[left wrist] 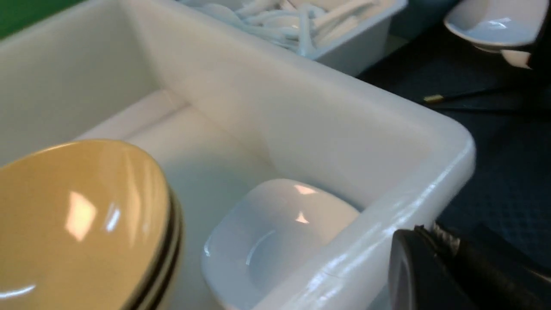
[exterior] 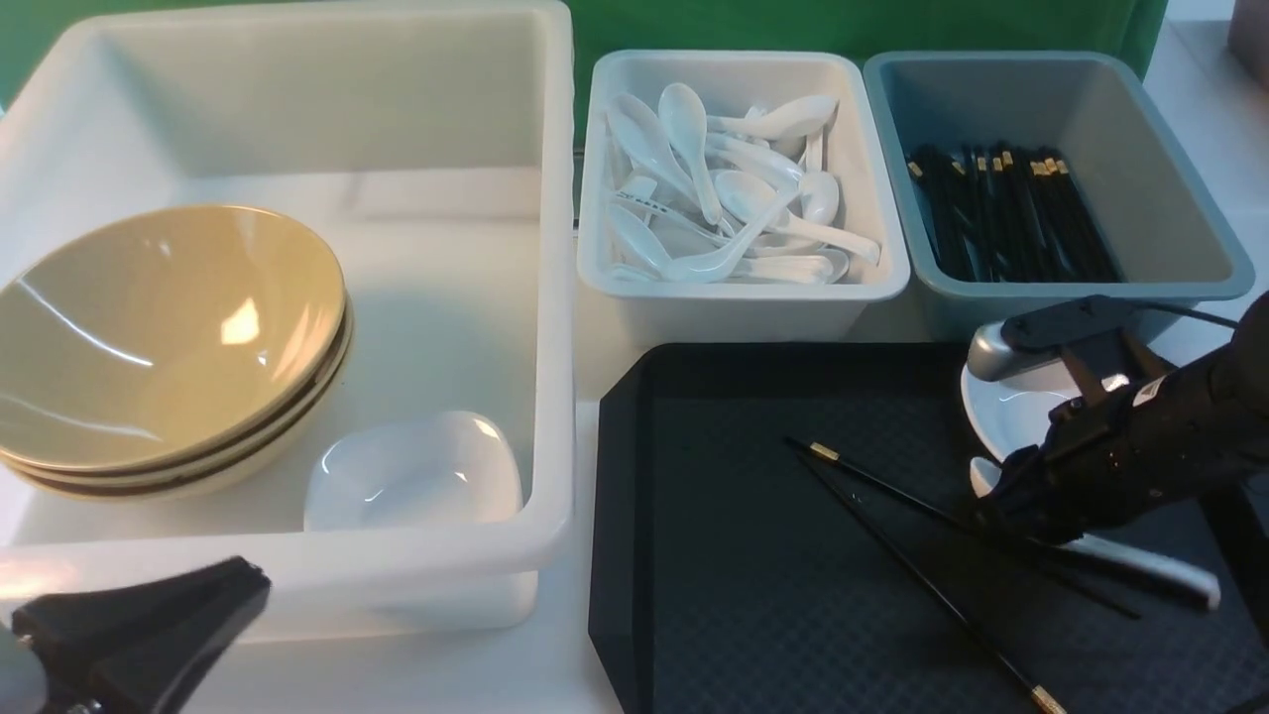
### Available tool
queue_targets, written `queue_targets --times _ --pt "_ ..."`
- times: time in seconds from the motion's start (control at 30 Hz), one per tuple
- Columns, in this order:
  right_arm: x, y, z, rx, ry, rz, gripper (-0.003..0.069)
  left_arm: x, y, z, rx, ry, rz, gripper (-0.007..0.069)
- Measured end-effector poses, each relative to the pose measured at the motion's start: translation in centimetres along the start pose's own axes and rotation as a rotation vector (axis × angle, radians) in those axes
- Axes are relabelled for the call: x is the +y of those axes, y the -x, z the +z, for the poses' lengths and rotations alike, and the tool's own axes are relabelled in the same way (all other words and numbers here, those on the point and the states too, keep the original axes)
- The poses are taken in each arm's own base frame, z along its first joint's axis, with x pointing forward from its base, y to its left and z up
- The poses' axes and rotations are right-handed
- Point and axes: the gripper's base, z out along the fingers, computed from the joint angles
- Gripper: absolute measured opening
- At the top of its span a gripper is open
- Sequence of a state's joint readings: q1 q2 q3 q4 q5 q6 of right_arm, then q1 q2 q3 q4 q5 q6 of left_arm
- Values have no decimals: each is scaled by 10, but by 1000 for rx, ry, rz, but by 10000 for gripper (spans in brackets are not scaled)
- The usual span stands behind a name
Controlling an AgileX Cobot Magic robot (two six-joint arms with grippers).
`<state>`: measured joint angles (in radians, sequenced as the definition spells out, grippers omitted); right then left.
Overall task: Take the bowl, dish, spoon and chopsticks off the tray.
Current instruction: Use the right arm to grab the soup spoon in the middle, then use the right arm to put the soup spoon into the small storage box in the middle
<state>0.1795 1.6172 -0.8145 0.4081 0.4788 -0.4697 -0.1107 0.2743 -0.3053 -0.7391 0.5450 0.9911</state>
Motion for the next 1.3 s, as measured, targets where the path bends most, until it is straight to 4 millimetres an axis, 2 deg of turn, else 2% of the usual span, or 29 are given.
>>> queue_targets --times 0.03,0.07,0.13,0.27,0.43,0.53,0.6,0.67,0.7,0.77,0.83,0.9,1.0,1.07,1.1,1.13,1.2,1.3 --pt "0 2 -1 -1 3 -6 101 1 -2 0 -20 26 -5 -11" --pt "1 4 -3 -2 8 -8 76 1 -4 -1 -32 43 -6 -11" --pt "2 6 -5 7 20 -14 59 2 -5 -1 -43 58 -6 -11" --pt "11 15 -24 -13 80 -20 57 3 -4 -6 -93 99 1 -11" --pt "47 59 -82 -280 179 -155 57 5 -1 -9 -132 137 3 -11" --pt "65 83 -100 -435 192 -241 57 6 -1 -9 -138 144 1 -11" --pt "78 109 -109 -580 166 -293 57 6 -1 -9 -139 146 2 -11" --pt "85 131 -112 -682 121 -327 57 6 -1 -9 -139 146 2 -11" --pt "89 150 -110 -745 85 -353 57 6 -1 -9 -139 146 2 -11" --pt "93 176 -105 -807 50 -376 70 6 -1 -9 -139 147 2 -11" --pt "94 198 -97 -845 34 -383 124 6 -1 -9 -139 147 3 -11" --pt "93 211 -89 -858 23 -388 188 6 -1 -9 -139 147 3 -11" --pt "86 219 -82 -857 13 -383 304 6 -1 -9 -138 148 5 -11" --pt "81 220 -81 -843 18 -383 354 6 -1 -9 -136 146 5 -11" --pt "78 219 -82 -828 25 -385 382 6 -1 -9 -135 144 5 -11" --pt "68 214 -89 -775 57 -397 440 5 -2 -9 -128 132 5 -11" --pt "65 210 -97 -739 77 -372 452 4 -2 -9 -126 128 3 -11" --pt "55 192 -125 -581 54 -324 461 4 -1 -9 -133 122 -13 -11"
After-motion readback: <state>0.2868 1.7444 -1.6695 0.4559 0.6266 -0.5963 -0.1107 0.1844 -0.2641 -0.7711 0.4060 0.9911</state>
